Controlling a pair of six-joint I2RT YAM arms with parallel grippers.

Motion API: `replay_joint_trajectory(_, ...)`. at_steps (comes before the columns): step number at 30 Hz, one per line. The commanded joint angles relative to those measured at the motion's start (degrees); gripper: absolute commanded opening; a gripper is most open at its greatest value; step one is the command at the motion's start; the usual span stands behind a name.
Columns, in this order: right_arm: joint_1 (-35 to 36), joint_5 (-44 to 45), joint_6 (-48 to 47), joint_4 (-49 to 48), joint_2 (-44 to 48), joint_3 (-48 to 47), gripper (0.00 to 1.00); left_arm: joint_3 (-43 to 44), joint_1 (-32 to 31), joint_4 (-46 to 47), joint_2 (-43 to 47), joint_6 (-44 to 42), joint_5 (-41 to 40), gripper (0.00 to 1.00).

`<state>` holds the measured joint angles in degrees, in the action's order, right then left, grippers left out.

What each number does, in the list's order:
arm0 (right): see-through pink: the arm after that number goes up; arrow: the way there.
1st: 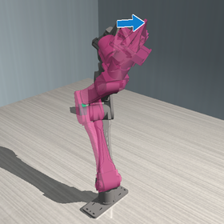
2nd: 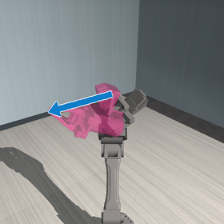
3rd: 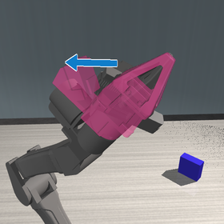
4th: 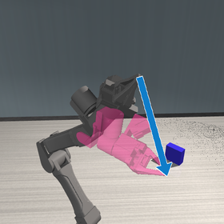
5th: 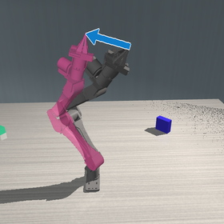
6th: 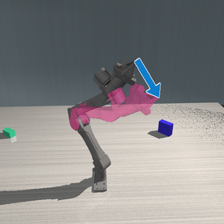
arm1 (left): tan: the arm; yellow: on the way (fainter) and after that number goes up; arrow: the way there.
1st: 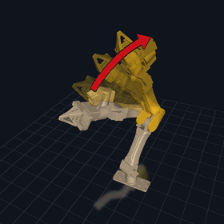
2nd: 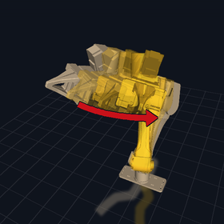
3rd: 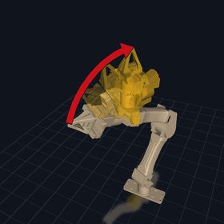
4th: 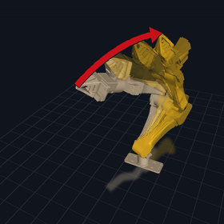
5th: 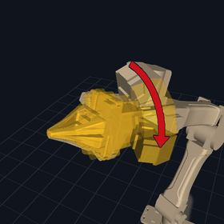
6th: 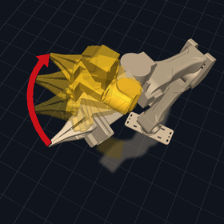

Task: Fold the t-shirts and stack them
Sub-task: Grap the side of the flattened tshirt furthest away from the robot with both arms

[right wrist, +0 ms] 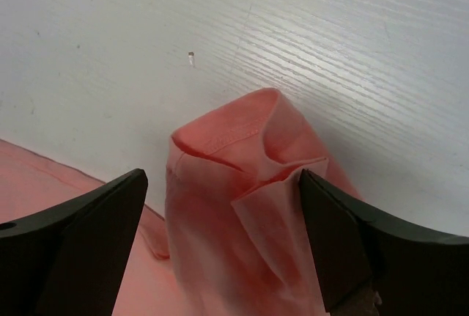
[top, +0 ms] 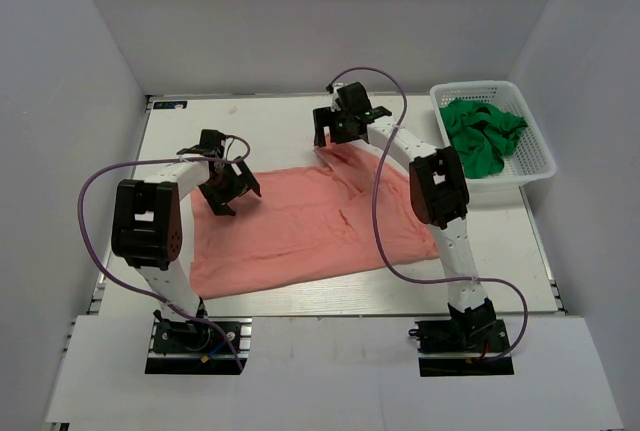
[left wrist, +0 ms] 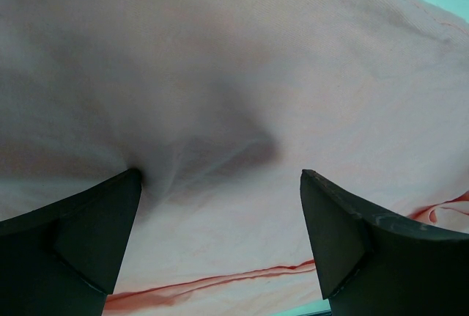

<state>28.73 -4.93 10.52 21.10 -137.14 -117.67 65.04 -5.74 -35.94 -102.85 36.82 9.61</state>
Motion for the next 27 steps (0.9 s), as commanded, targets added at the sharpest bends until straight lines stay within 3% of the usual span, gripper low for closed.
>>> replay_joint_trajectory(1, -1.3, -4.8, -2.6, -5.4, 5.7, 1.5, 0.90, -2.5, -0.3, 2.3, -2.6, -0.9, 0.4, 1.00)
replay_joint_trajectory(10, -8.4, -2.7, 3.0, -5.5, 12.2, 8.2, 0.90, -3.0, -0.3, 2.8, -2.6, -0.9, 0.9, 1.00)
replay_joint_trajectory(13, -10.4, 2.8, 3.7, -4.1, 13.1, 10.5, 0.90, -3.0, -0.3, 2.8, -2.6, -0.9, 0.9, 1.00)
replay_joint_trajectory(14, -10.7, 8.4, 3.4, -2.1, 12.5, 9.9, 0.90, -3.0, -0.3, 2.8, -2.6, -0.9, 0.9, 1.00)
replay_joint_trajectory(17, -10.5, 12.7, -2.8, 3.1, 9.1, 6.6, 0.90, -3.0, -0.3, 2.8, -3.1, -0.9, 0.9, 1.00)
replay_joint_trajectory(21, -9.8, 7.7, -8.0, 4.9, 7.3, 5.6, 0.90, -2.5, -0.3, 2.8, -3.1, -0.9, 0.9, 1.00)
replay_joint_trajectory(27, -6.6, 9.4, -16.9, 4.7, 3.8, 3.4, 0.90, -2.5, -0.3, 2.8, -3.1, -0.9, 0.9, 1.00)
